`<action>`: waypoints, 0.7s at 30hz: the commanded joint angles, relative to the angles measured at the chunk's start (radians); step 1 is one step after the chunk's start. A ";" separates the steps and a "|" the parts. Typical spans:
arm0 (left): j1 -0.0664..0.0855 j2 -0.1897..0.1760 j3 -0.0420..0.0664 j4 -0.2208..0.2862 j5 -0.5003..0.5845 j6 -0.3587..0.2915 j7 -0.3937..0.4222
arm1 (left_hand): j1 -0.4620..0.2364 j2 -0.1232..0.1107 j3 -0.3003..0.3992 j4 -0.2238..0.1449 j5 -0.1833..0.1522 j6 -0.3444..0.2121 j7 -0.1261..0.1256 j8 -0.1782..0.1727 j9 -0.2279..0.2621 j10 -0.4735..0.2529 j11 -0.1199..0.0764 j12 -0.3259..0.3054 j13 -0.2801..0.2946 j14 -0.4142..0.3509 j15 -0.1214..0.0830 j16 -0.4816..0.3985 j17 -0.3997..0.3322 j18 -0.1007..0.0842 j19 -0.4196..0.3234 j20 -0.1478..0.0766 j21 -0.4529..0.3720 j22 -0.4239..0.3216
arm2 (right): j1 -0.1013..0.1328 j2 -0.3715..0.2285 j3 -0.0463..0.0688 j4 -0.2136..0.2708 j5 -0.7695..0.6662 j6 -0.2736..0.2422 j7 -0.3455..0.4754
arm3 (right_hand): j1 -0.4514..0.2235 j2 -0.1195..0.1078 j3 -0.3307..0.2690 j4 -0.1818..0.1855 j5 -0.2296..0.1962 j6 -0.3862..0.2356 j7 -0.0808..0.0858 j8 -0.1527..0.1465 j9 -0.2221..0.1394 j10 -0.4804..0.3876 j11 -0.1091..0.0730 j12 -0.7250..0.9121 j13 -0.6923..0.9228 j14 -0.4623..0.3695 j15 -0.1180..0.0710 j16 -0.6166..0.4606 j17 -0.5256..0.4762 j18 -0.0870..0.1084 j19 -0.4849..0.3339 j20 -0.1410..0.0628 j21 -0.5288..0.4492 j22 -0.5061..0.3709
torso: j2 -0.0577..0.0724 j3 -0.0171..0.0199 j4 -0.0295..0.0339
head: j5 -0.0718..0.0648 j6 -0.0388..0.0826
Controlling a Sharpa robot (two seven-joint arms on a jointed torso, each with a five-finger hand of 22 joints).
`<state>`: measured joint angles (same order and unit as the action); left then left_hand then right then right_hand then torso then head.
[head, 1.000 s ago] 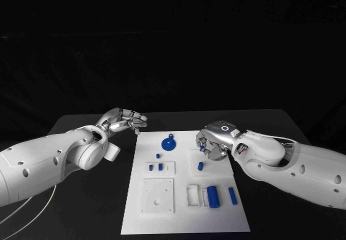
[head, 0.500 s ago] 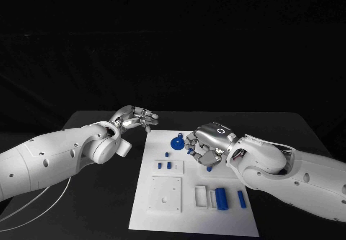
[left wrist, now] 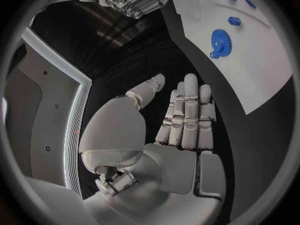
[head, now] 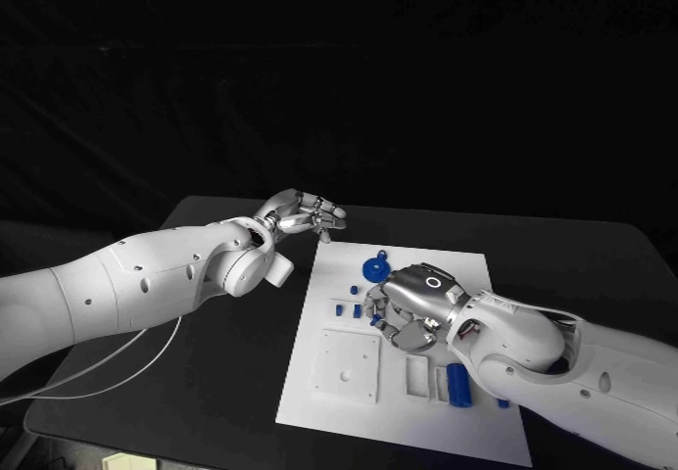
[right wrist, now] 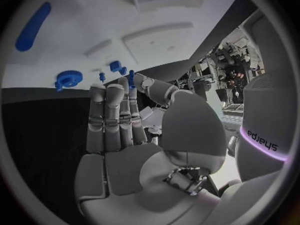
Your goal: Assemble the parts on the task board
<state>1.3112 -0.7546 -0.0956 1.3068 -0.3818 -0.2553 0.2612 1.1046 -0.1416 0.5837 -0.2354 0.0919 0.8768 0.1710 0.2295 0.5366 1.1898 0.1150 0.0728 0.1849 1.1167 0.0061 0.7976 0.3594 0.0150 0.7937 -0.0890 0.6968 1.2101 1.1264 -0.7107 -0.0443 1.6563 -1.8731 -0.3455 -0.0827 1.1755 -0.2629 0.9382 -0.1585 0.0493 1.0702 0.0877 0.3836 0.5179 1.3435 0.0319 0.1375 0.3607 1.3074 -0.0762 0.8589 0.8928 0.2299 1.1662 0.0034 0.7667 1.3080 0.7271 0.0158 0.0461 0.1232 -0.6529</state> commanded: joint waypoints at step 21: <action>0.001 0.014 0.001 -0.003 0.011 -0.004 0.010 | -0.003 0.005 -0.006 0.001 0.006 -0.006 0.000 0.003 -0.002 -0.005 0.000 -0.002 -0.002 0.010 0.000 -0.009 0.004 0.021 0.009 -0.003 -0.008 0.002 | -0.022 0.026 -0.042 0.003 -0.076 0.075 0.004 | 0.009 0.009 -0.012 -0.004 0.003 0.003 0.002 0.000 0.006 0.000 -0.001 -0.002 0.006 0.000 -0.002 0.004 -0.005 0.032 0.000 -0.009 0.014 0.024 | 0.000 -0.0004 -0.0015 | 0.055 -0.050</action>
<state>1.3112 -0.7432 -0.0955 1.3024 -0.3790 -0.2578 0.2612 1.1046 -0.1416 0.5837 -0.2354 0.0919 0.8767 0.1710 0.2295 0.5358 1.1911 0.1137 0.0727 0.1840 1.1200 0.0094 0.7937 0.3617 0.0150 0.7937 -0.0890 0.6929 1.2108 1.1066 -0.6851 -0.0858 1.6580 -1.9244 -0.2963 -0.0818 1.1824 -0.2580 0.9325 -0.1641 0.0462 1.0670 0.0874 0.3818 0.5220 1.3435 0.0319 0.1352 0.3659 1.3092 -0.0742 0.8633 0.8886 0.2296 1.1689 0.0012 0.7743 1.3075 0.7272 0.0164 0.0446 0.1737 -0.6985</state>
